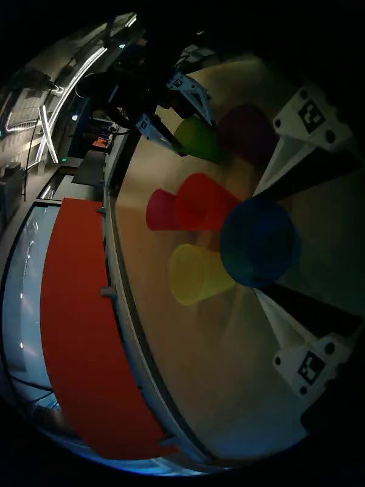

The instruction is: Pour water

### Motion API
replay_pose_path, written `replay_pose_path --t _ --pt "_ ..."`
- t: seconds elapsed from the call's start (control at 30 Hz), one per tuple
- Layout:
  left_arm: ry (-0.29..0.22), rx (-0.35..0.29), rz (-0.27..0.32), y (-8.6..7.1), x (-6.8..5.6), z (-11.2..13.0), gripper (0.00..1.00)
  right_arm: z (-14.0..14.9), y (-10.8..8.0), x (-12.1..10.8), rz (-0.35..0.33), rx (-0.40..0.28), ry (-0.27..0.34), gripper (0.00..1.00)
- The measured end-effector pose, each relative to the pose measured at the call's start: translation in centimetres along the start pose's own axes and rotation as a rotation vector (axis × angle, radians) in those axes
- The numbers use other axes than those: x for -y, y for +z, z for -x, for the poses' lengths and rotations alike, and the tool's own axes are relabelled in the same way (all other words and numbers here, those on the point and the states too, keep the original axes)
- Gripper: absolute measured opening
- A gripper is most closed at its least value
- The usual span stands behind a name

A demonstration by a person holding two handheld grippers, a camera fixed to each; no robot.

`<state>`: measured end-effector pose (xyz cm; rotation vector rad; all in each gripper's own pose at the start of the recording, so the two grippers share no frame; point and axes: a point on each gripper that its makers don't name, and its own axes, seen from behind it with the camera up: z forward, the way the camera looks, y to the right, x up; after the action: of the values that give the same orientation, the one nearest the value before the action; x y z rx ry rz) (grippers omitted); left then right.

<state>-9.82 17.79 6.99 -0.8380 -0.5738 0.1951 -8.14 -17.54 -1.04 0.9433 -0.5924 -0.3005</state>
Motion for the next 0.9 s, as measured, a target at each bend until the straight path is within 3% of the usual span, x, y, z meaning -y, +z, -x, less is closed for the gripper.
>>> replay_pose_path --t 0.3,0.6,0.9 --pt "0.0 -0.004 -0.003 0.1 0.1 0.0 0.88 0.1 0.0 0.2 -0.008 0.0 0.012 0.9" --pt "0.0 -0.004 -0.013 -0.2 0.1 0.0 0.88 -1.0 -0.7 0.5 -0.011 -0.041 0.024 0.9" --pt "0.001 -0.061 -0.027 -1.9 -0.2 -2.0 0.88 -2.9 -2.2 0.4 0.022 -0.093 0.021 0.9"
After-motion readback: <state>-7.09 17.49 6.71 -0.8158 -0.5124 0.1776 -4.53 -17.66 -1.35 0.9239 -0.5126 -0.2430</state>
